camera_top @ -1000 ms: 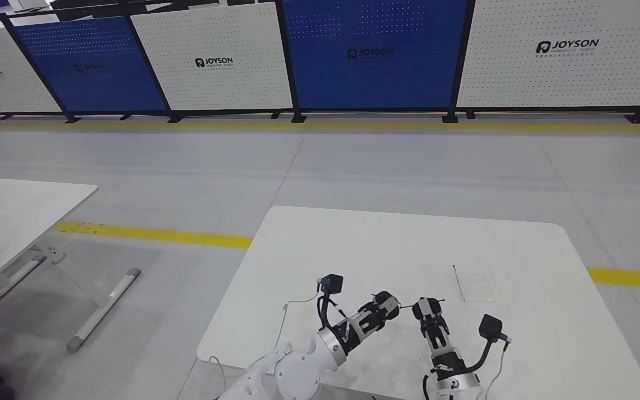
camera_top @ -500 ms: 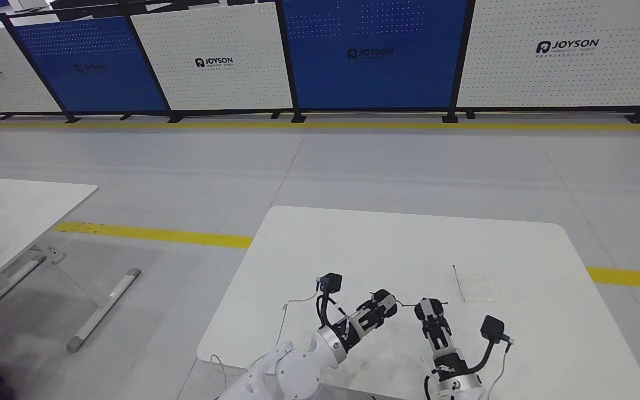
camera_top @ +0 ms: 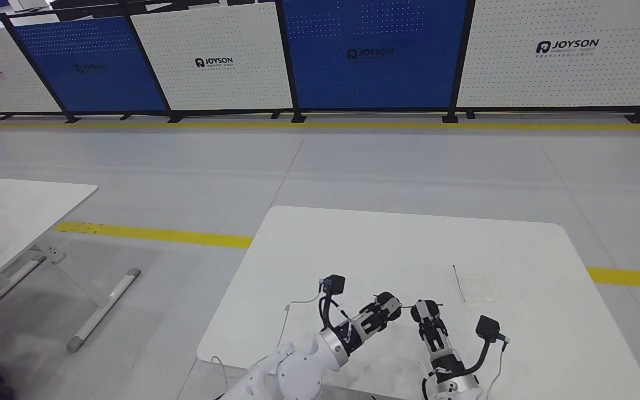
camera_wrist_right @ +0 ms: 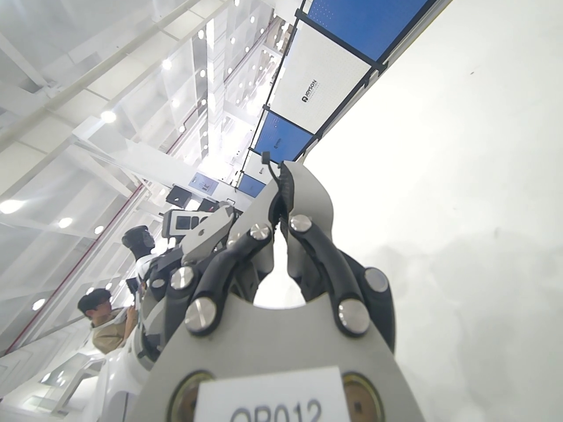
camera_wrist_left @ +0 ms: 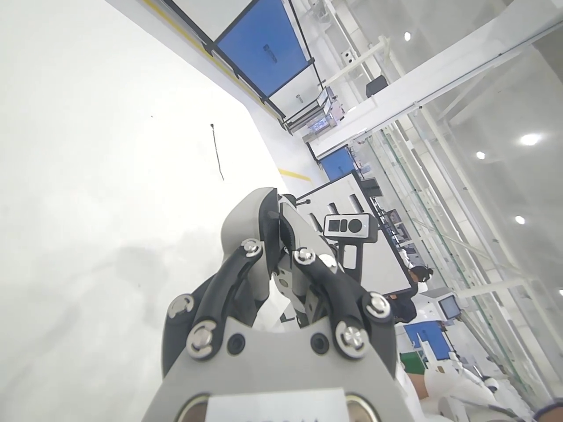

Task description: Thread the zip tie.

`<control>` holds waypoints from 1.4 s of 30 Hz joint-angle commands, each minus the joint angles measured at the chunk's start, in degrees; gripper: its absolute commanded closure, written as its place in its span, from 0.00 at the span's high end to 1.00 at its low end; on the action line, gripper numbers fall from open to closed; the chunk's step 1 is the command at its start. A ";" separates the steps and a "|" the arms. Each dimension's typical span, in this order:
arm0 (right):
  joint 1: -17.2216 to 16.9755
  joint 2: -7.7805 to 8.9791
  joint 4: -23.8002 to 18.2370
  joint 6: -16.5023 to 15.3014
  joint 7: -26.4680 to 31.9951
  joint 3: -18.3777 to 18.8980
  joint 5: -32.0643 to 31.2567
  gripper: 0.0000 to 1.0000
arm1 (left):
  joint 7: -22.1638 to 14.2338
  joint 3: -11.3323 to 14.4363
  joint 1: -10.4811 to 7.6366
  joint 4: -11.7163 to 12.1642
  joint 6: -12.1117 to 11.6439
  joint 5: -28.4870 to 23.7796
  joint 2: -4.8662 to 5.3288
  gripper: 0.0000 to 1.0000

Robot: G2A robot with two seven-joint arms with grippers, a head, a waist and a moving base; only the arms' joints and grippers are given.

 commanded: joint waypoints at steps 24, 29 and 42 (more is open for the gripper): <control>-0.78 0.15 -0.90 -0.13 -1.11 0.82 -0.16 0.00 | 3.59 0.56 0.70 -1.08 4.31 6.75 -0.09 0.29; -0.94 0.14 -1.13 0.16 -1.68 0.56 -1.31 0.00 | 3.57 0.98 0.52 -1.07 4.48 6.97 -0.22 0.26; -1.19 0.09 -1.27 0.53 -3.18 0.38 -2.53 0.00 | 4.08 2.15 -0.25 -0.26 6.02 8.28 -0.64 0.16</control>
